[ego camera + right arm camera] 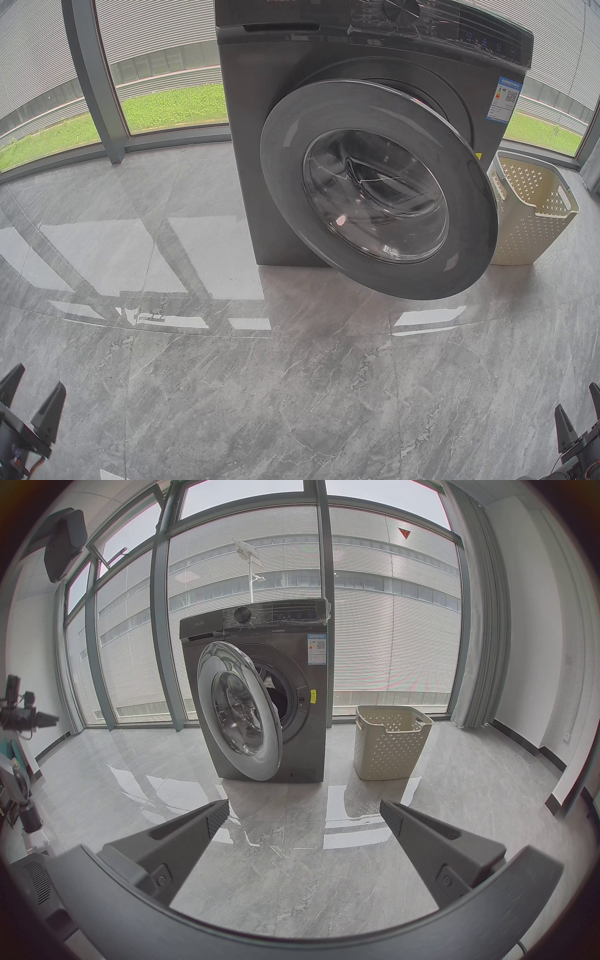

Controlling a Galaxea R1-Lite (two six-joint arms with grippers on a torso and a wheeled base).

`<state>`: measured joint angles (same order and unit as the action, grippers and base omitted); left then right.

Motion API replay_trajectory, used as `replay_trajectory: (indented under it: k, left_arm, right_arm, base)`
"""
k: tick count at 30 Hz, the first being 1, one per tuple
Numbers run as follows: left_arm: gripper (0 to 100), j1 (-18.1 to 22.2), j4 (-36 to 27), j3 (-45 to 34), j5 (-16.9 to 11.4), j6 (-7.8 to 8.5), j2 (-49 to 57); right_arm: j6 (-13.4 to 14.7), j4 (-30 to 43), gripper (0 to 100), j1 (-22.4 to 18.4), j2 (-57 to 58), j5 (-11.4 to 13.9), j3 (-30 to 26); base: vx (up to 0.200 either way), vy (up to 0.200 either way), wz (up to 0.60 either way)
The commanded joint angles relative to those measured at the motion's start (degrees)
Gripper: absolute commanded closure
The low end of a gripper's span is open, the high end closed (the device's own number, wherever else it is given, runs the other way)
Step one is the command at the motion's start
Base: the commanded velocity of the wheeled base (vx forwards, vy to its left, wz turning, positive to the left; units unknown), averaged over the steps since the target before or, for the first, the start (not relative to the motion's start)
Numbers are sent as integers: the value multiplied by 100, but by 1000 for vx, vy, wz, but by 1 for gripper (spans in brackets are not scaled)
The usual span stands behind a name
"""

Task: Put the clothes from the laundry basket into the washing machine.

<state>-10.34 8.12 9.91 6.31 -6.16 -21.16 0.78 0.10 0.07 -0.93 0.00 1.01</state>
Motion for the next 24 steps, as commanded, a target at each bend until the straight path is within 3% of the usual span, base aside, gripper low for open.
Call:
replay_trajectory:
  k: [1,5,6,8,9,10,14,17,19,21,24]
  left_arm:
    - [0,1007,-812,-921,-236,176,1835]
    - [0,999,-812,-921,-254,264,1888]
    - [0,972,-794,-938,-271,352,1844]
    - [0,981,-847,-974,-570,651,1932]
    - [0,990,-838,-974,-675,704,1958]
    - [0,990,-847,-974,-684,704,1967]
    - [0,1025,-821,-982,-658,422,2072]
    - [0,1025,-812,-982,-631,466,2081]
    - [0,1016,-812,-991,-631,572,2099]
    - [0,1016,-821,-991,-658,616,2090]
    - [0,1025,-821,-982,-675,616,2090]
  right_arm:
    - [45,-10,0,1,93,26,-92]
    - [1,-1,0,-7,93,97,-92]
    - [-60,-1,0,1,93,123,-92]
    - [-210,-10,0,1,93,237,-92]
    - [-236,-10,0,1,93,343,-92]
    - [-236,-10,0,1,93,360,-92]
    - [-122,-159,0,1,93,413,75]
    - [353,-432,0,-34,-241,413,1094]
    - [432,-361,0,-25,-646,475,1393]
    - [476,-282,0,45,-1384,703,1481]
    - [449,-432,0,168,-2535,1239,1454]
  base:
    - [0,0,0]
    - [0,0,0]
    - [0,0,0]
    - [0,0,0]
    - [0,0,0]
    - [0,0,0]
    - [0,0,0]
    - [0,0,0]
    - [0,-100,0]
    - [0,-200,0]
    - [0,-200,0]
